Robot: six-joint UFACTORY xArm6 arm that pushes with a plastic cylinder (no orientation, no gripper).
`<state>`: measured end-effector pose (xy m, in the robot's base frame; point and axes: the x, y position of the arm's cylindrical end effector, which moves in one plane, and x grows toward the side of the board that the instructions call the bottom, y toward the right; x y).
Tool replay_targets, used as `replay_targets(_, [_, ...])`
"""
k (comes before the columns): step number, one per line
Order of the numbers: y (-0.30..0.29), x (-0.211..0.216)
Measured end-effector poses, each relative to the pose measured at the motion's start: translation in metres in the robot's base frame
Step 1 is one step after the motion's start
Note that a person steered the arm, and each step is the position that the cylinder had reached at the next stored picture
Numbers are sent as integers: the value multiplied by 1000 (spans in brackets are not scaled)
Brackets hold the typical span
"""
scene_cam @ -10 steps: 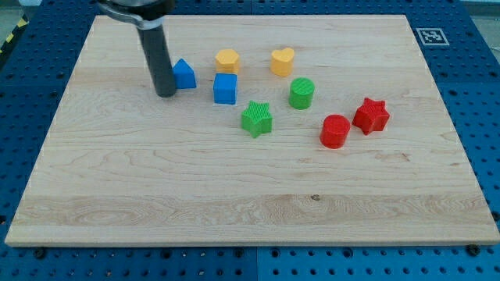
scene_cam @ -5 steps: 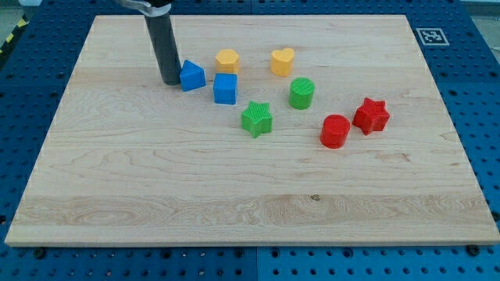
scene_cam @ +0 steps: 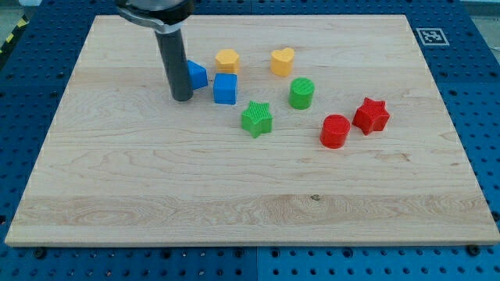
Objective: Slide the blue triangle towards the top center
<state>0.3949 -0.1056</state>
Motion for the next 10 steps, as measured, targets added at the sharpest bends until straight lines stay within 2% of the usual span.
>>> replay_targets(6, [0,-124])
replay_targets(8, [14,-122])
replay_targets(10, [41,-102])
